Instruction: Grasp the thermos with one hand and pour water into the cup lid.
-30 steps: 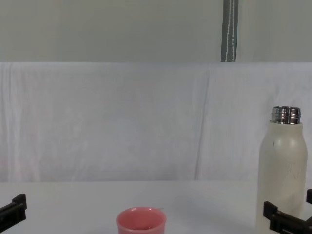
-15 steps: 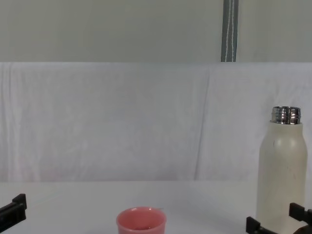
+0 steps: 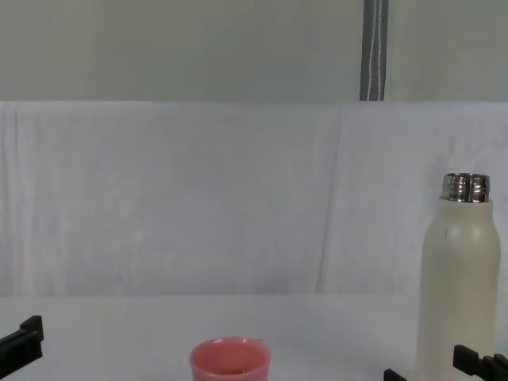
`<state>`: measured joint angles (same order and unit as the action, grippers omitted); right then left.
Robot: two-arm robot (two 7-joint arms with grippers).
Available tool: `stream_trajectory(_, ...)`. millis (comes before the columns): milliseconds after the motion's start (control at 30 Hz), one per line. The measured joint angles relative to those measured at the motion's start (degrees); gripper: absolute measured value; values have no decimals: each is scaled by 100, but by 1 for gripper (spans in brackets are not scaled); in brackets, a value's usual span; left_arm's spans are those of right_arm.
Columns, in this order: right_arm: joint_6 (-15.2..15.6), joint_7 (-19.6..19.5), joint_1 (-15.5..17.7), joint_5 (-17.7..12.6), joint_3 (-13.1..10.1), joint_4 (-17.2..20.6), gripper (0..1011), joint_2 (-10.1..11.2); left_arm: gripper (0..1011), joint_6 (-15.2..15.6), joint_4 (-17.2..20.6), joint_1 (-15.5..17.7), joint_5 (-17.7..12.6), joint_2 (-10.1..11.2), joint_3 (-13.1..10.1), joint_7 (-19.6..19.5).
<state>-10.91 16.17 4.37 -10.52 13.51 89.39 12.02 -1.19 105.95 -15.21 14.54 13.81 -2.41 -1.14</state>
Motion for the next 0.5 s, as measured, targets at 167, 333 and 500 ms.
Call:
stream_trajectory(167, -14, -34, 4, 0, -4, -9, 1000, -20, 1001, 0, 0, 0, 0, 0, 0, 0)
stream_trajectory(333, -14, -34, 3, -1, -5, -9, 1000, -18, 1001, 0, 0, 0, 0, 0, 0, 0)
stream_trajectory(500, -14, -34, 2, -3, -5, -10, 1000, -17, 1001, 0, 0, 0, 0, 0, 0, 0)
